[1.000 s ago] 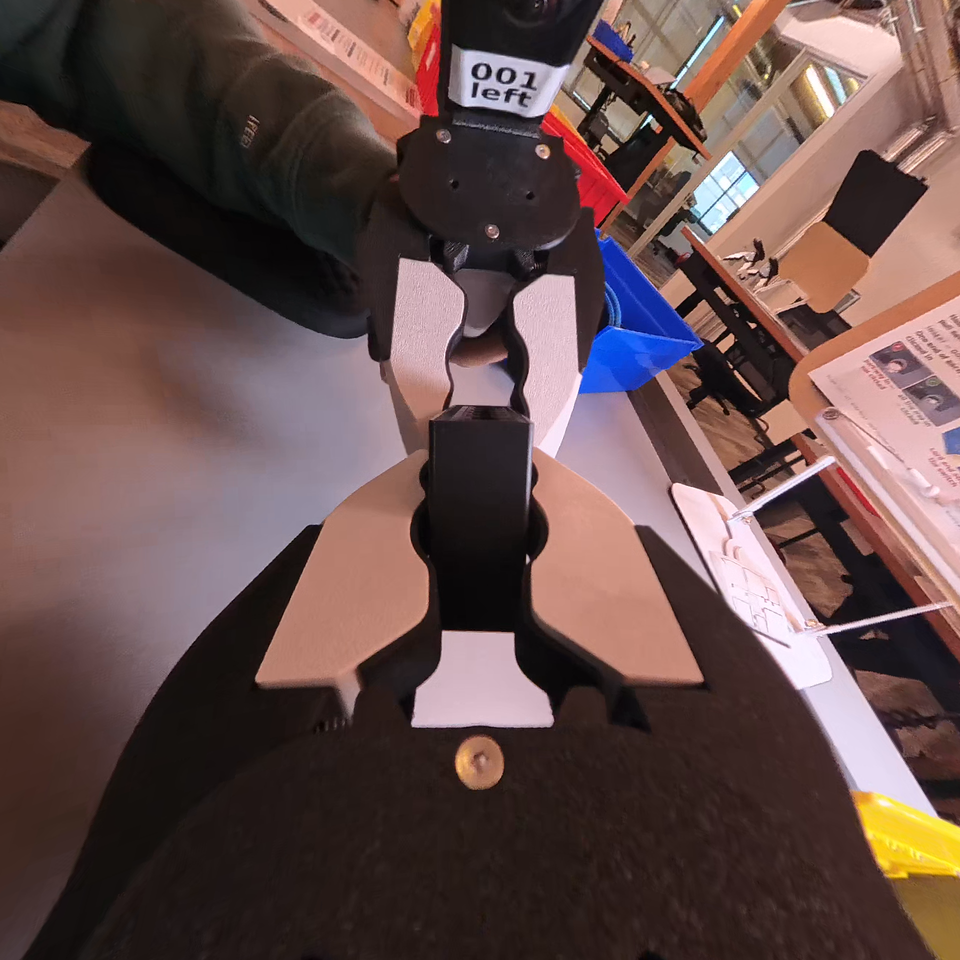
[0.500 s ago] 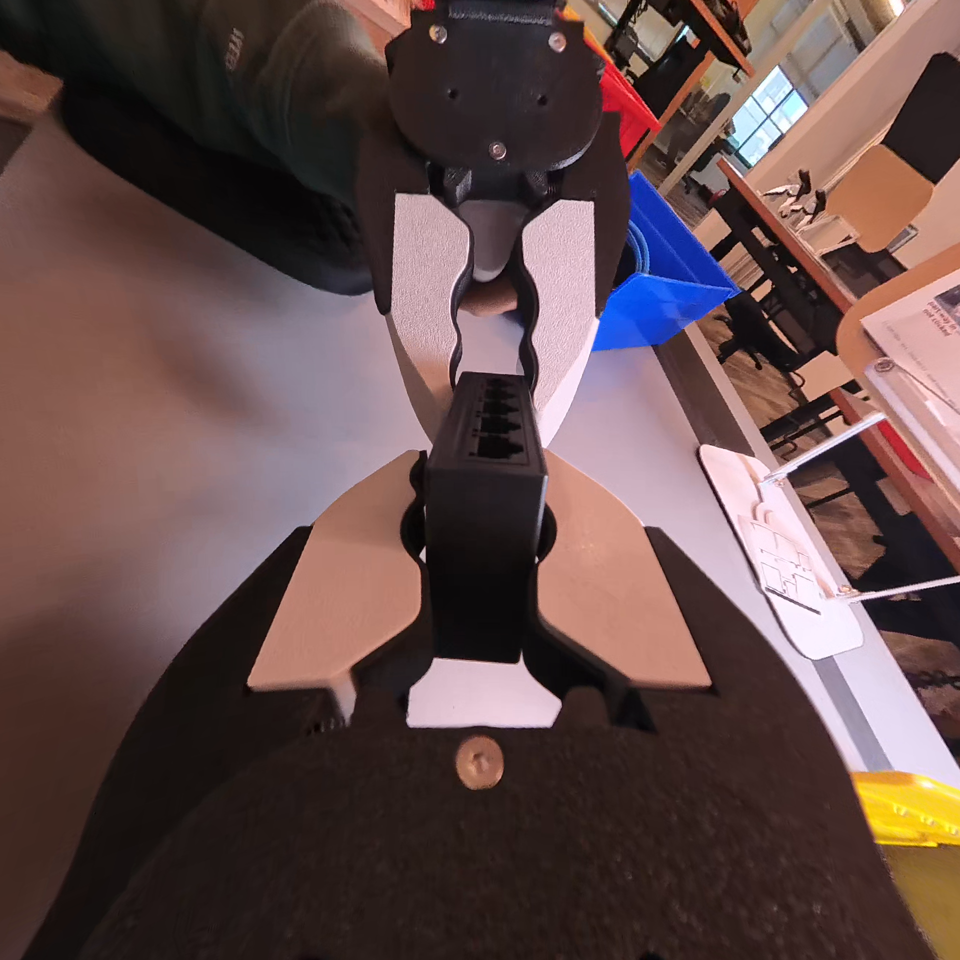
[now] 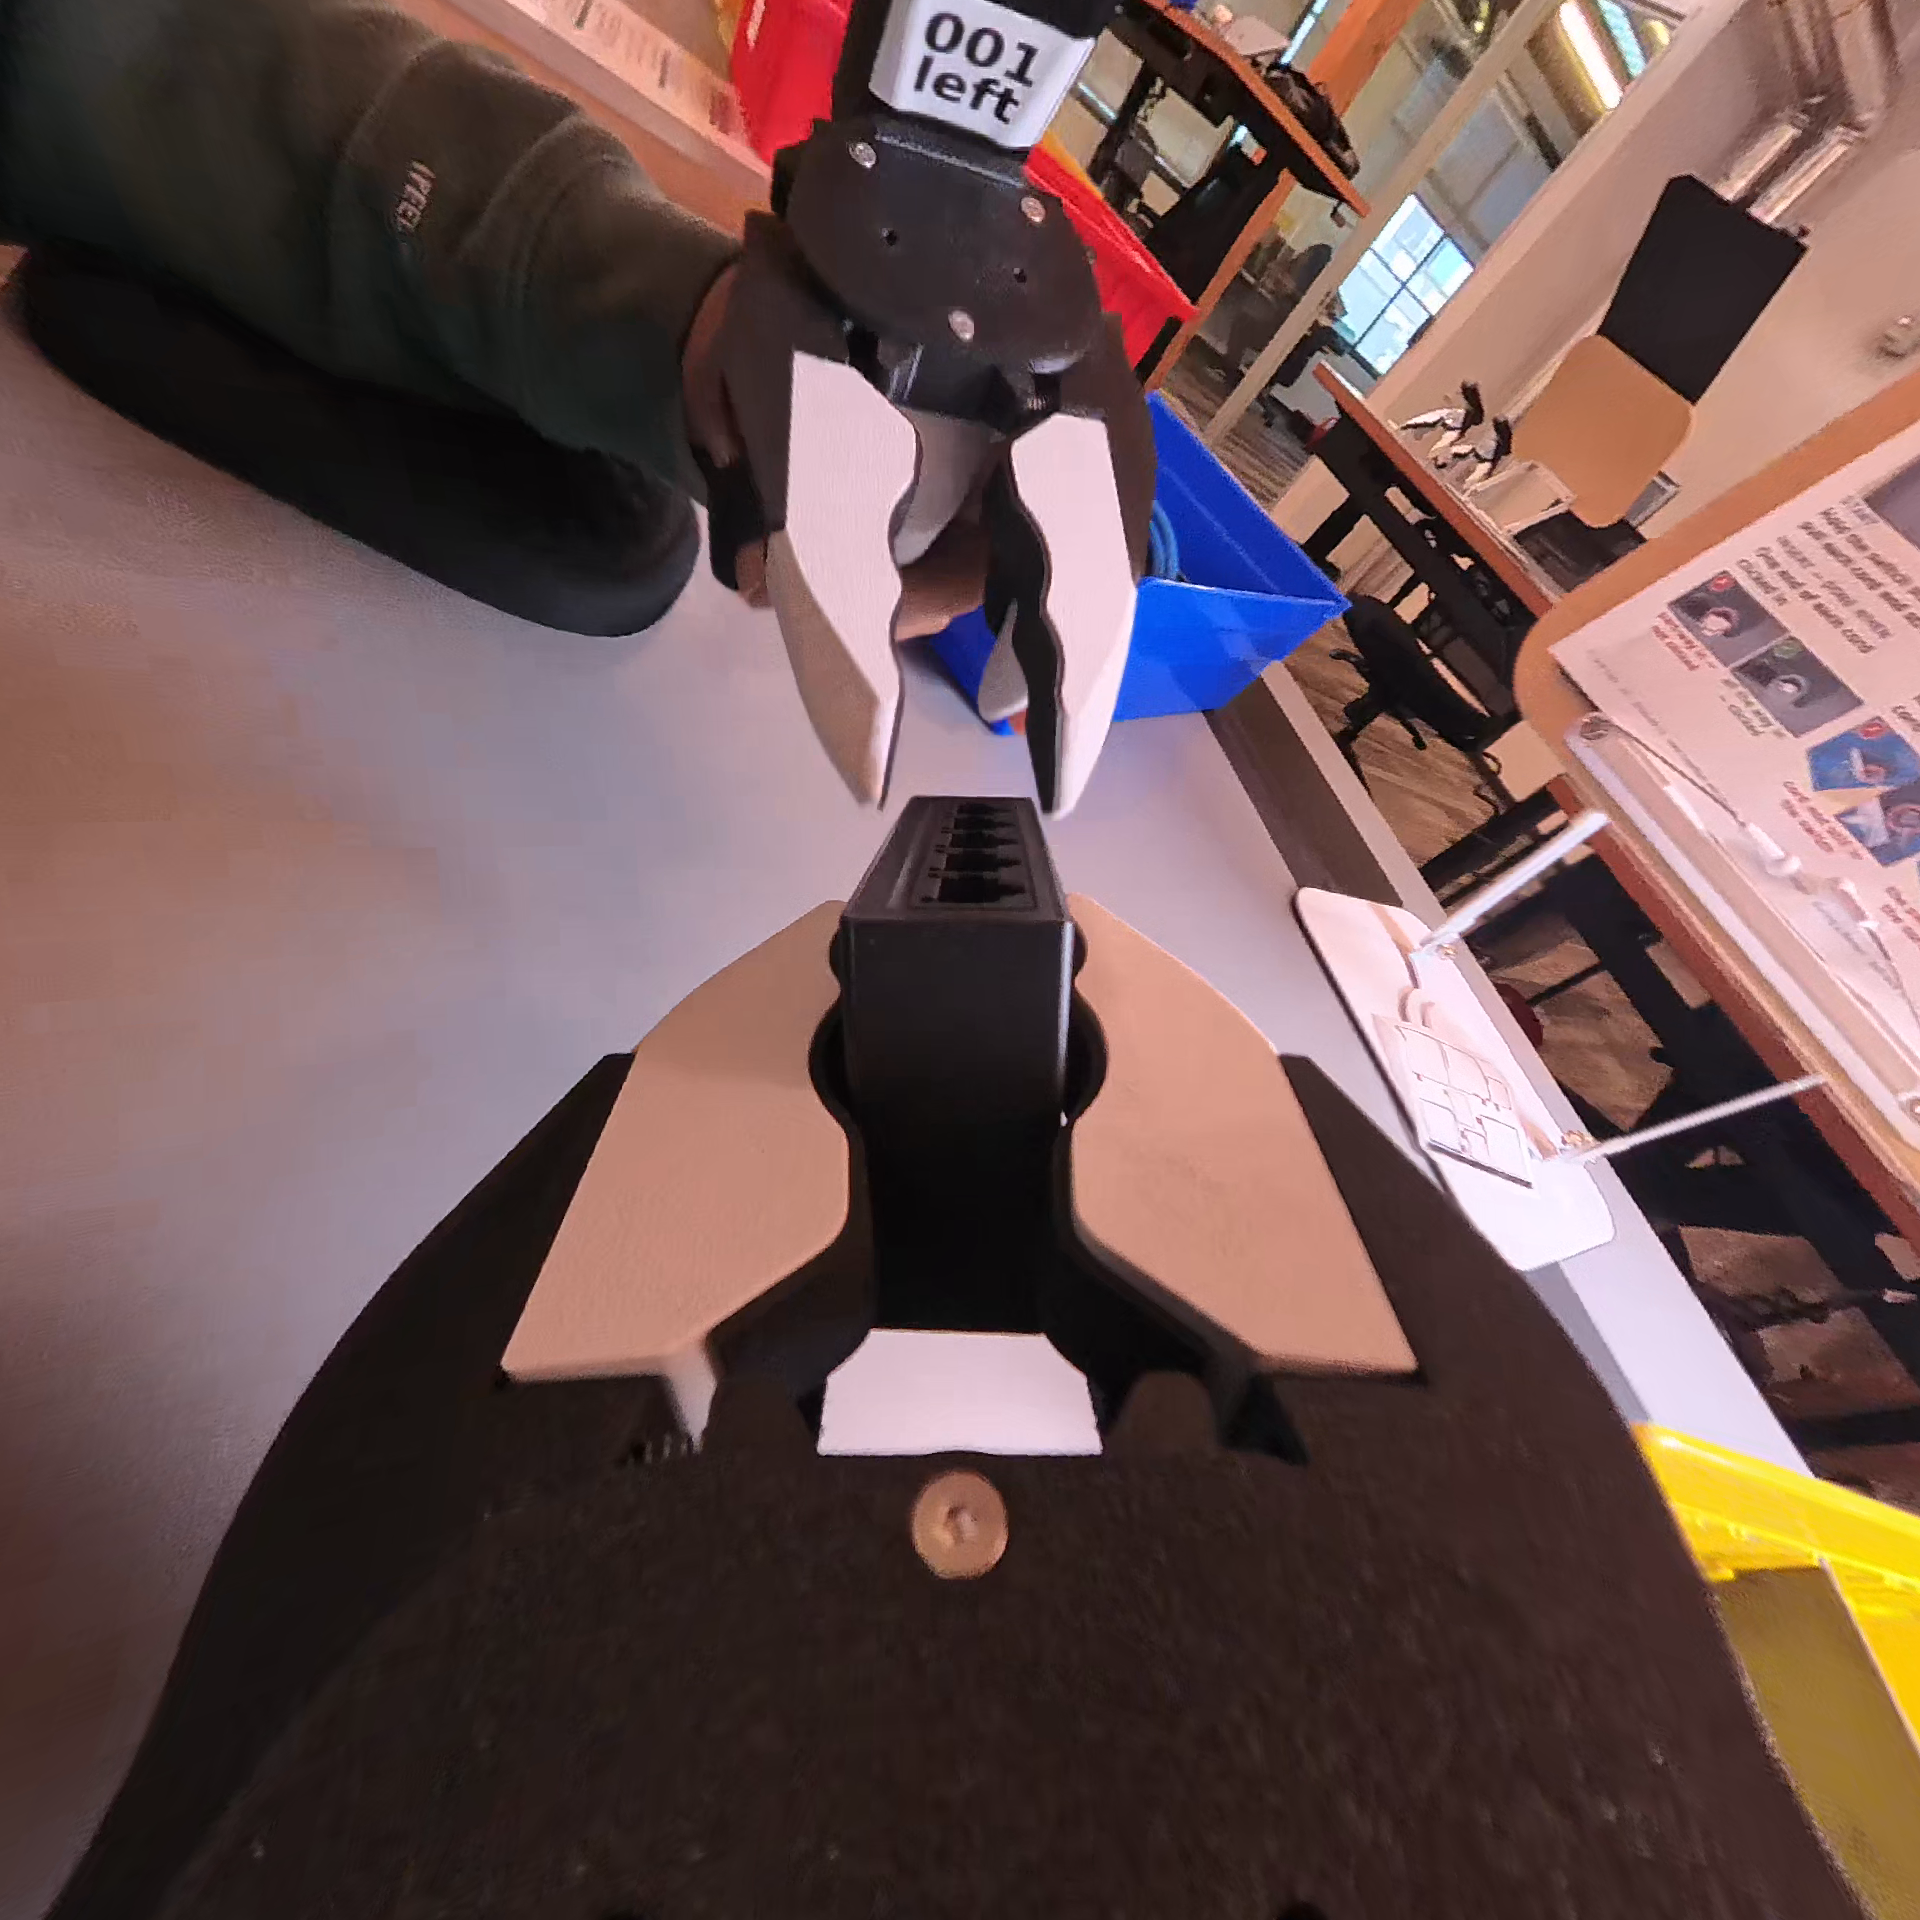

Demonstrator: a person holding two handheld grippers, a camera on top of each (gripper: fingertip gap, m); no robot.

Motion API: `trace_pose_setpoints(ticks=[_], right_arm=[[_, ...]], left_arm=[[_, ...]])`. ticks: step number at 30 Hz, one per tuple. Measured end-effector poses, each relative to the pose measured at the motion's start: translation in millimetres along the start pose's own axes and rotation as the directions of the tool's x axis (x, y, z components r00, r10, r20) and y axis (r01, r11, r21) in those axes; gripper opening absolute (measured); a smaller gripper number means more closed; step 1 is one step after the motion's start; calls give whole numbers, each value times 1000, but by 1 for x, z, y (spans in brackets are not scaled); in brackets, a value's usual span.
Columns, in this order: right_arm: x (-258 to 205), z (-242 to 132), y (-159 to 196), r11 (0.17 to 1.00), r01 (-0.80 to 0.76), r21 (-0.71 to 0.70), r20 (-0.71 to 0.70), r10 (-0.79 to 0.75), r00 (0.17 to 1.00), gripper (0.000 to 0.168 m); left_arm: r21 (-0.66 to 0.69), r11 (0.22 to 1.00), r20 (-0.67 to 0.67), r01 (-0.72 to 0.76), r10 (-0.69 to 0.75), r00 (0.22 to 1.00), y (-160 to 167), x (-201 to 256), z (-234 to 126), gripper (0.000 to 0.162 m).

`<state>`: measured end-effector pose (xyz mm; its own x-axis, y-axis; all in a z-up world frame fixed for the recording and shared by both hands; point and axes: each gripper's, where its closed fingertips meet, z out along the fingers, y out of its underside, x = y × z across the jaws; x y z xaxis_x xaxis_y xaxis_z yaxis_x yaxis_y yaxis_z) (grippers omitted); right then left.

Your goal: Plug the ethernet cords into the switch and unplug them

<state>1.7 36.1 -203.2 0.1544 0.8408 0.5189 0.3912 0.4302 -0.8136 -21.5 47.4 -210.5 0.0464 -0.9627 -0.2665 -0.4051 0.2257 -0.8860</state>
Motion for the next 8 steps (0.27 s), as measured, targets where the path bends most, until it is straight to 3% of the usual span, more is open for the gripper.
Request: trace_pose_setpoints(ticks=[4, 8], right_arm=[[15, -14, -5, 1000, 9, 12, -53, -9, 999, 33], [31, -27, -6, 1000, -7, 17, -97, 9, 995, 33]], left_arm=[[23, 998, 123, 65, -67, 990, -3, -33, -30, 35], [-69, 985, 408, 157, -115, 906, 3, -95, -106, 35]])
